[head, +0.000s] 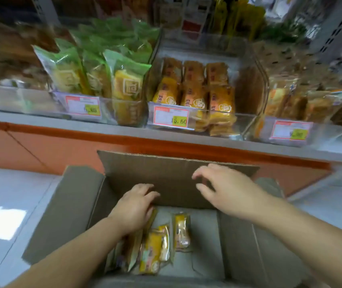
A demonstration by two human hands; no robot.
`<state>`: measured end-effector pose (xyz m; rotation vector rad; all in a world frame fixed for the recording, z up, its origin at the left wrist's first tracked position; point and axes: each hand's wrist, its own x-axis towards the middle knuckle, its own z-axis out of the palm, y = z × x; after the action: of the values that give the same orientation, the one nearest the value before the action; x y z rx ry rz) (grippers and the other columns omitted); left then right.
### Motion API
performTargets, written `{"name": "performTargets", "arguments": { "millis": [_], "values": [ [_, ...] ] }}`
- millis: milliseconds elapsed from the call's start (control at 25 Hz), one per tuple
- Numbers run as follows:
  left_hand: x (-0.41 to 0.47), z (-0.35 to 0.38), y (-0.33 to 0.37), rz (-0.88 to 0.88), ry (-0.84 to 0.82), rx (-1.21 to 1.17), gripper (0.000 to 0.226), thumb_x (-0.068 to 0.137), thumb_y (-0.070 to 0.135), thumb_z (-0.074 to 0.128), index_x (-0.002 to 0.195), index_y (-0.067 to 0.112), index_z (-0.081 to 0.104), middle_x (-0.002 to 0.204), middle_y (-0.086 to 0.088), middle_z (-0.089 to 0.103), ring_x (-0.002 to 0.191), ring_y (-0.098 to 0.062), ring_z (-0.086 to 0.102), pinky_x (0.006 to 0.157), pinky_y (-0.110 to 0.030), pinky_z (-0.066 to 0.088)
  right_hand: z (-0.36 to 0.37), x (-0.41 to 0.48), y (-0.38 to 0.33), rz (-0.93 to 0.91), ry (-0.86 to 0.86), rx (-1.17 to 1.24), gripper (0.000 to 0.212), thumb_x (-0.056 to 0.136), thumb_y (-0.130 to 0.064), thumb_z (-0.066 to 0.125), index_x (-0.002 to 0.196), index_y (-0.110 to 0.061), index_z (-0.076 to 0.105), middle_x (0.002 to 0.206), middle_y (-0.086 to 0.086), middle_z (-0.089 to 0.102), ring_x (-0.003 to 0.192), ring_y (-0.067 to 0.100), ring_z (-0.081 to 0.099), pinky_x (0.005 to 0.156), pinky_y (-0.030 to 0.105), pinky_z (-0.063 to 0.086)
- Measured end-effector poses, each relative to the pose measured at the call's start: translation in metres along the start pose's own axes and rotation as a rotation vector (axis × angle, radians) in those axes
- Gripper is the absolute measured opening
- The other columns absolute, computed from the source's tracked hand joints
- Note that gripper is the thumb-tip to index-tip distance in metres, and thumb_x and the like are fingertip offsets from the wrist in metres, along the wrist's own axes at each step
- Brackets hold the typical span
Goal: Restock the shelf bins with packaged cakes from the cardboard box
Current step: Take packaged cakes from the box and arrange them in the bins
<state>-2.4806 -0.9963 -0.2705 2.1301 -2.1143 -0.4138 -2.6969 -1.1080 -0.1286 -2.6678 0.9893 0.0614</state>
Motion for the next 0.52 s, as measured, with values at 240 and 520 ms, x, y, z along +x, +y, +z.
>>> {"name": "performTargets", "arguments": {
  "millis": [240, 520],
  "values": [
    [-0.027, 0.069, -0.020, -0.119, -0.252, -0.078, 0.074, 0.091, 0.025, 0.058, 0.155, 0.025, 0.019, 0.163, -0.007, 0.015, 0.149, -0.025, 0.016, 0.120, -0.033, 0.017, 0.181, 0.048, 0.031, 0.618, -0.577, 0.280, 0.038, 0.099, -0.020, 0.047, 0.132, -0.004, 0.052, 0.133, 0.016, 0.057, 0.119, 0.027, 0.056, 0.082, 0.027, 0.044],
    [-0.027, 0.077, -0.017, -0.195, -0.079, -0.126, 0.069, 0.087, 0.028, 0.067, 0.148, 0.026, 0.036, 0.147, -0.001, 0.043, 0.137, -0.022, 0.037, 0.112, -0.035, 0.034, 0.305, 0.034, 0.039, 1.075, -0.337, 0.774, 0.058, 0.080, -0.045, 0.071, 0.126, -0.015, 0.051, 0.119, 0.008, 0.064, 0.105, 0.028, 0.063, 0.092, 0.038, 0.051]
  ]
}}
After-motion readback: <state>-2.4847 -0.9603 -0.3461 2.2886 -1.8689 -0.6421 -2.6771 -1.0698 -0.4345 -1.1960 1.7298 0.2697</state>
